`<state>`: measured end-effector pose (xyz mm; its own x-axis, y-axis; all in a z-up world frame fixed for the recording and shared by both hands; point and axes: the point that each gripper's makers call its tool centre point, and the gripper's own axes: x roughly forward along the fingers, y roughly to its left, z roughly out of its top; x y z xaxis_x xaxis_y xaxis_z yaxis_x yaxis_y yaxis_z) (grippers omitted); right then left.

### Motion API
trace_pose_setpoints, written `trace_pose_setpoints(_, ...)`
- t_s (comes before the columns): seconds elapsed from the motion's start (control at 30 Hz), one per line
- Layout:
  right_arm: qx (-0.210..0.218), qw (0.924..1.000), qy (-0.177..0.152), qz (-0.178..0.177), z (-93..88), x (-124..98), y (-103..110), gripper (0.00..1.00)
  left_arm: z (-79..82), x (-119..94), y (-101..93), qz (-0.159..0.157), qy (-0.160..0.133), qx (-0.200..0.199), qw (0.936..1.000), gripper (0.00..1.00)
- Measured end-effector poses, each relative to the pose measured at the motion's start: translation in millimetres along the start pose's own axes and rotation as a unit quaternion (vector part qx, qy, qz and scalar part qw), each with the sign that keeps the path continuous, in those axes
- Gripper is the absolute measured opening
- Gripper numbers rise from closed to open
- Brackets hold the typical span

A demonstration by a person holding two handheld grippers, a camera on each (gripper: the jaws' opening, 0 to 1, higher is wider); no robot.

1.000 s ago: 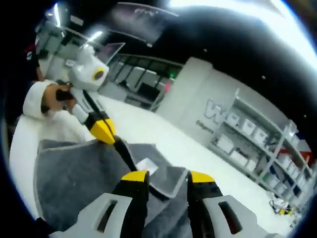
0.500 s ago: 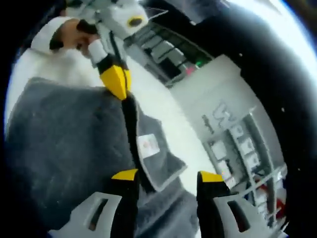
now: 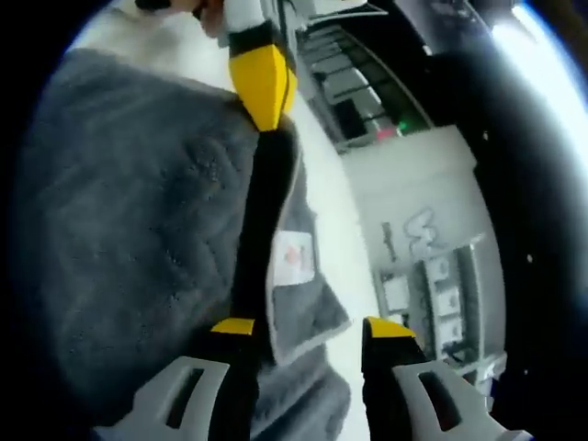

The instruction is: Open the folded towel by lifting each exposed corner and separating the folded layers until the towel lies flat within the target outline without major curled edges

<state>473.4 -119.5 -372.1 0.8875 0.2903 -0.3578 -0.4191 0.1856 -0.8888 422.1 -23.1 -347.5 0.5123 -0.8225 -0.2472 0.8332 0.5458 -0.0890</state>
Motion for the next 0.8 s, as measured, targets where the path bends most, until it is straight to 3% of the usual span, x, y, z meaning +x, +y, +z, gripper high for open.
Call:
trace_pose_setpoints(0.13,-0.002,0.9999,-0.008,0.008,4.0,3,-3,0.39,-6.2,-3,-4.1,0.002,0.003,0.002,1.0,0.03)
trace_pose_setpoints(0.2,-0.002,0.9997,-0.016,0.017,7.5,6,-2,0.32,-8.4,-2,-3.3,0.002,0.006,0.001,1.0,0.03)
trace_pose_setpoints(0.23,-0.006,0.9996,-0.018,0.02,8.1,7,-1,0.28,-9.5,-2,-3.3,0.002,0.007,0.001,1.0,0.03)
trace_pose_setpoints(0.33,-0.017,0.9991,-0.015,0.035,6.4,8,1,0.03,-10.4,-5,-1.1,0.003,0.011,0.002,0.9999,0.03)
trace_pose_setpoints(0.37,-0.014,0.9988,-0.021,0.041,7.8,6,-1,0.0,-9.9,-6,-1.5,0.003,0.009,0.003,0.9999,0.03)
trace_pose_setpoints(0.57,0.005,0.9985,-0.024,0.049,20.7,-2,-17,0.0,-13.0,-13,-3.9,0.003,0.011,0.007,0.9999,0.03)
trace_pose_setpoints(0.8,0.038,0.9978,-0.038,0.038,47.2,8,-41,0.0,-4.6,-26,15.3,0.014,0.001,0.011,0.9998,0.03)
